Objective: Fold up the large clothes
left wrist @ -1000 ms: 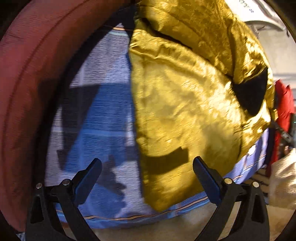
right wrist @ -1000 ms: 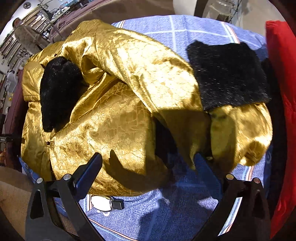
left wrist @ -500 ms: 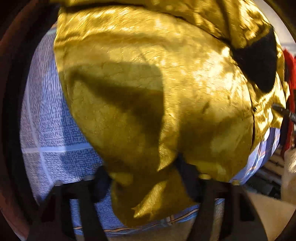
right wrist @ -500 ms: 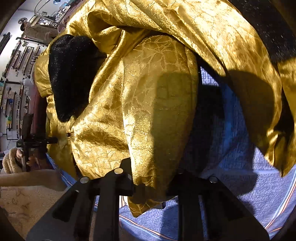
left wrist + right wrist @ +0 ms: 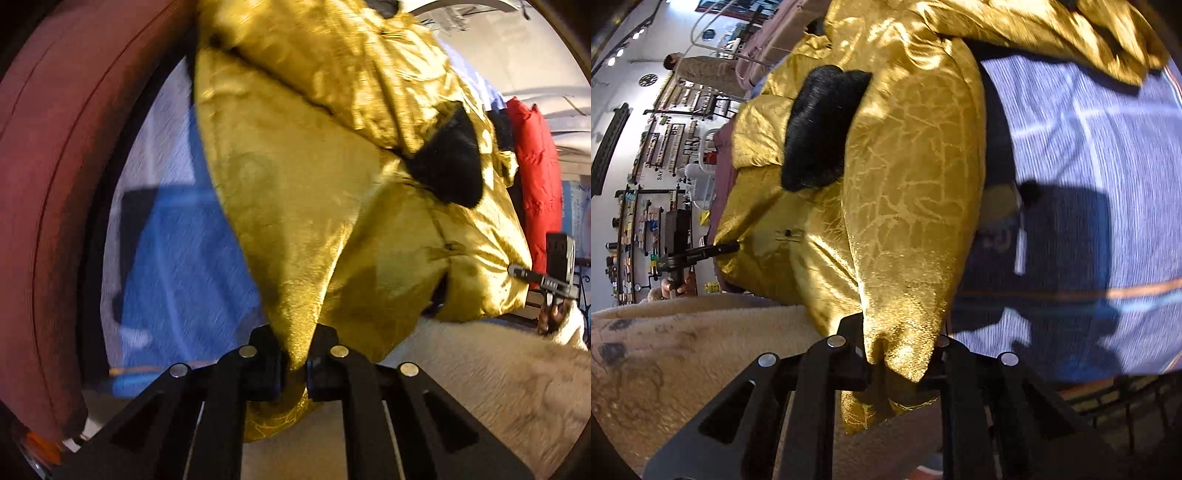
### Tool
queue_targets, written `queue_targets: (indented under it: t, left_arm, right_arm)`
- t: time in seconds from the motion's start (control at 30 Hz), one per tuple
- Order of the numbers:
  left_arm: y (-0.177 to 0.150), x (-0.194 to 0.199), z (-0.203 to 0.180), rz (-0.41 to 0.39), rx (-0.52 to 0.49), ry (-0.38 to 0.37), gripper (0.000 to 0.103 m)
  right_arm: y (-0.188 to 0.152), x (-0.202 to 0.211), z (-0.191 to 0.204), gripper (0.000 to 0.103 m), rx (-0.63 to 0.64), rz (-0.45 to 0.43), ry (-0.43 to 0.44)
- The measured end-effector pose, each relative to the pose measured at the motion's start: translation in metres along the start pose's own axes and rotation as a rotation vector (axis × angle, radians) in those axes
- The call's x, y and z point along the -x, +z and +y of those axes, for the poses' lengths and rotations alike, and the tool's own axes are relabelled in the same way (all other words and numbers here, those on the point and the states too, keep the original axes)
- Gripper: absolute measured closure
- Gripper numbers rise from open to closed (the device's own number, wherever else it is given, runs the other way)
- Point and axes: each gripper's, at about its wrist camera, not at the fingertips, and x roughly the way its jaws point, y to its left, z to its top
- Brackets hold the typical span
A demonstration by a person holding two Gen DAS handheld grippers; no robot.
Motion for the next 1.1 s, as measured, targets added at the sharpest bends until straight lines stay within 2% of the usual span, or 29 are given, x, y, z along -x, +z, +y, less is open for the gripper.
queue_targets:
  t: [0.07, 0.1, 0.13, 0.17, 0.2, 0.23, 0.3, 0.33, 0.4, 0.43, 0.47, 0.53, 0.57, 0.6, 0.63, 0.67, 0.73, 0.77, 0.9, 1.0, 1.1]
  left_arm:
    - [-0.007, -0.015, 0.015, 0.046, 0.052, 0.016, 0.094]
    - [-0.011, -0.024, 0.018, 0.069, 0.069, 0.056, 0.092]
    - [-0.012, -0.029, 0.018, 0.077, 0.068, 0.104, 0.09]
    - [-0.013, -0.028, 0.015, 0.068, 0.05, 0.163, 0.084]
    - [-0.013, -0.02, 0.011, 0.039, 0.018, 0.244, 0.075]
    - [-0.013, -0.009, 0.006, -0.001, -0.01, 0.352, 0.069]
    - [-0.011, 0.02, -0.007, -0.115, -0.07, 0.593, 0.04]
    - [-0.009, 0.038, -0.014, -0.188, -0.109, 0.678, 0.035]
    - [-0.002, 0.069, -0.033, -0.303, -0.178, 0.748, 0.019]
    - [0.003, 0.083, -0.042, -0.348, -0.213, 0.733, 0.015]
    - [0.01, 0.091, -0.057, -0.384, -0.247, 0.686, 0.009]
    - [0.025, 0.099, -0.087, -0.417, -0.334, 0.521, 0.006]
    - [0.035, 0.095, -0.107, -0.413, -0.378, 0.434, 0.006]
    - [0.047, 0.085, -0.129, -0.401, -0.425, 0.353, 0.006]
    - [0.049, 0.069, -0.152, -0.38, -0.464, 0.315, 0.006]
    - [0.062, 0.048, -0.174, -0.344, -0.52, 0.312, 0.006]
    - [0.078, 0.017, -0.192, -0.301, -0.574, 0.394, 0.006]
    - [0.091, -0.003, -0.202, -0.256, -0.577, 0.407, 0.006]
    - [0.111, -0.055, -0.197, -0.097, -0.497, 0.335, 0.006]
    - [0.116, -0.079, -0.202, -0.064, -0.458, 0.383, 0.006]
    - [0.123, -0.1, -0.219, 0.002, -0.456, 0.341, 0.006]
  right_arm:
    - [-0.019, -0.015, -0.016, 0.089, -0.076, 0.009, 0.001]
    - [-0.026, -0.024, -0.02, 0.088, -0.1, 0.015, -0.011]
    - [-0.031, -0.031, -0.022, 0.079, -0.115, 0.006, -0.026]
    - [-0.034, -0.037, -0.021, 0.07, -0.125, -0.016, -0.042]
    - [-0.036, -0.035, -0.021, 0.036, -0.131, -0.04, -0.078]
    - [-0.035, -0.031, -0.019, 0.01, -0.134, -0.067, -0.117]
    - [-0.033, -0.003, -0.018, 0.009, -0.146, -0.161, -0.157]
    - [-0.033, 0.017, -0.022, 0.009, -0.16, -0.215, -0.169]
    - [-0.023, 0.047, -0.022, 0.009, -0.169, -0.314, -0.241]
    - [-0.015, 0.063, -0.021, 0.007, -0.158, -0.356, -0.298]
    - [-0.003, 0.077, -0.019, 0.006, -0.141, -0.393, -0.375]
    - [0.025, 0.103, -0.023, 0.005, -0.104, -0.426, -0.52]
    - [0.037, 0.127, -0.036, 0.005, -0.087, -0.432, -0.568]
    - [0.053, 0.131, -0.035, 0.005, -0.072, -0.435, -0.61]
    - [0.067, 0.134, -0.034, 0.005, -0.058, -0.436, -0.64]
    - [0.082, 0.134, -0.03, 0.005, -0.045, -0.438, -0.661]
    - [0.098, 0.131, -0.025, 0.005, -0.026, -0.458, -0.653]
    - [0.102, 0.13, -0.023, 0.005, -0.02, -0.472, -0.626]
    - [0.103, 0.108, -0.007, 0.005, -0.029, -0.481, -0.467]
    - [0.091, 0.087, -0.005, 0.005, -0.065, -0.472, -0.38]
    - [0.078, 0.061, -0.004, 0.005, -0.08, -0.426, -0.333]
